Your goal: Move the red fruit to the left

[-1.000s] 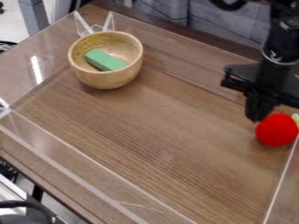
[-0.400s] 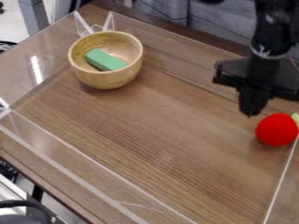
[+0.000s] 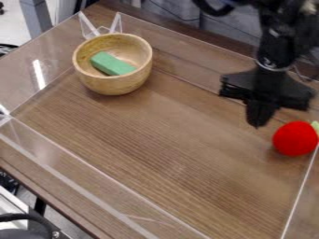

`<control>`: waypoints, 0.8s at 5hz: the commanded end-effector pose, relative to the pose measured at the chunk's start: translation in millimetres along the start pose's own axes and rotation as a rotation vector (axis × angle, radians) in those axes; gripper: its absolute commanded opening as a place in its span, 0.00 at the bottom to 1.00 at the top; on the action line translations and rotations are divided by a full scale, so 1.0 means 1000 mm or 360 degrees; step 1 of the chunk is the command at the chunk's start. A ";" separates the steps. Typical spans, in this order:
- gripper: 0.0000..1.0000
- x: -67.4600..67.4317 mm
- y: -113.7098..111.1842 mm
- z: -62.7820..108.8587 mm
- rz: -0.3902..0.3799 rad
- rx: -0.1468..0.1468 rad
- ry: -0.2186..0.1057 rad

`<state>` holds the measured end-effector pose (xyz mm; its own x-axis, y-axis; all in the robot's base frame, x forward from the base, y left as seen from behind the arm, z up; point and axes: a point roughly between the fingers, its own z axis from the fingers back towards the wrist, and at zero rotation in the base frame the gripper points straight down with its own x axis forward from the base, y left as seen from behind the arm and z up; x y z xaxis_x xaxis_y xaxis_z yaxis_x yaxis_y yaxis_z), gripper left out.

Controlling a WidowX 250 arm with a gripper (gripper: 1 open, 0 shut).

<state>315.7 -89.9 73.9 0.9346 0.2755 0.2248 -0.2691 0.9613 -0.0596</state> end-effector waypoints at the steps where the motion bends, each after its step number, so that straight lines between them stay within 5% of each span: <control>1: 0.00 0.018 -0.006 0.009 0.0125 -0.0039 -0.0082; 4: 0.00 0.018 -0.007 0.014 0.0267 -0.0032 -0.0064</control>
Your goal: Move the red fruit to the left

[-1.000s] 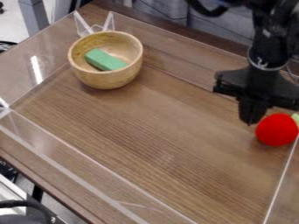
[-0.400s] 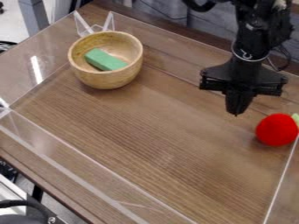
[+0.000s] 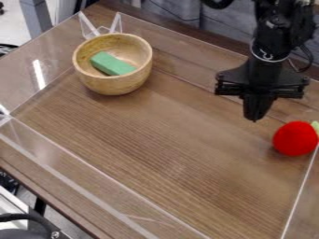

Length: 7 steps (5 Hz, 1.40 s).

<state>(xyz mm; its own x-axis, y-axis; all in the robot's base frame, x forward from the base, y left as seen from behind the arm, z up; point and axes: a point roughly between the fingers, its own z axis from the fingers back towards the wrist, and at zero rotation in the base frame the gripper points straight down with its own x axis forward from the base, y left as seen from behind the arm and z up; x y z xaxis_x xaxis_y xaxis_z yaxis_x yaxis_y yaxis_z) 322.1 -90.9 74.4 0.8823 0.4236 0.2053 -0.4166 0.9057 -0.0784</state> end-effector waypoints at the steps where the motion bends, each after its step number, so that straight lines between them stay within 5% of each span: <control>1: 0.00 0.015 -0.004 0.011 0.0050 -0.0061 -0.0065; 3: 0.00 0.016 0.017 0.011 0.0265 -0.0031 -0.0063; 6: 0.00 0.001 0.013 0.005 0.0334 -0.0028 -0.0026; 7: 0.00 -0.004 0.000 0.012 0.0491 -0.0016 -0.0021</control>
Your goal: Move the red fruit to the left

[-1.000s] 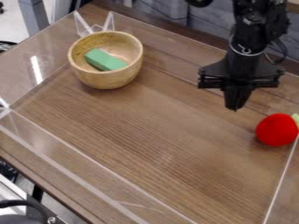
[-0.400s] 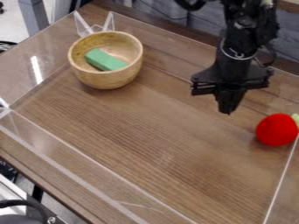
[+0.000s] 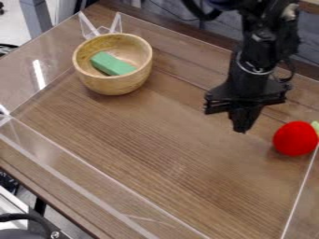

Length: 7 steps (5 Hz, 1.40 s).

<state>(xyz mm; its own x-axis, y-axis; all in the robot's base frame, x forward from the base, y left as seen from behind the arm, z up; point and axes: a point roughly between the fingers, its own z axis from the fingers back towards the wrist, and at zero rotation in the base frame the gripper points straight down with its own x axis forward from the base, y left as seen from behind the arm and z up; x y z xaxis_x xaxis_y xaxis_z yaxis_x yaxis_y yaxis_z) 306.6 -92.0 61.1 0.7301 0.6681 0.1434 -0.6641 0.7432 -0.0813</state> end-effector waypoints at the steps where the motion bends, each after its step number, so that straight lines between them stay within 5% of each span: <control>1: 0.00 0.000 -0.022 0.027 0.0192 -0.0089 -0.0059; 3: 0.00 -0.017 -0.066 0.016 0.0483 -0.0022 -0.0072; 4: 1.00 -0.019 -0.069 0.013 0.0533 -0.0012 -0.0087; 7: 1.00 -0.023 -0.065 -0.007 0.0665 0.0008 -0.0122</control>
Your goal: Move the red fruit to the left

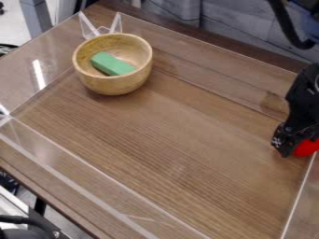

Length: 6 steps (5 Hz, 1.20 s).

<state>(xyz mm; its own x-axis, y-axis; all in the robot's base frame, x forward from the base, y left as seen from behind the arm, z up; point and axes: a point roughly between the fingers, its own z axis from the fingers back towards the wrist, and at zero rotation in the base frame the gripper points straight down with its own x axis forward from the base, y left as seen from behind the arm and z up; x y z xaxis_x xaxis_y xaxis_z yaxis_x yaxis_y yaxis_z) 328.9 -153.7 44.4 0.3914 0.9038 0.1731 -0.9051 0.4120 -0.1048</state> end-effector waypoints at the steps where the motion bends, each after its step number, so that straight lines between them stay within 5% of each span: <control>1: 1.00 0.006 -0.013 0.003 0.0020 -0.0071 -0.0003; 3: 1.00 0.005 -0.005 -0.013 0.0016 -0.0094 -0.0005; 6: 1.00 0.012 -0.006 -0.015 0.0210 -0.0087 -0.0035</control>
<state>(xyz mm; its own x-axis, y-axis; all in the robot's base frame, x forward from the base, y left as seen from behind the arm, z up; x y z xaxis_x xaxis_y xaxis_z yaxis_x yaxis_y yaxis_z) 337.8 -151.8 29.4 0.2987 0.9377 0.1777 -0.9292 0.3282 -0.1699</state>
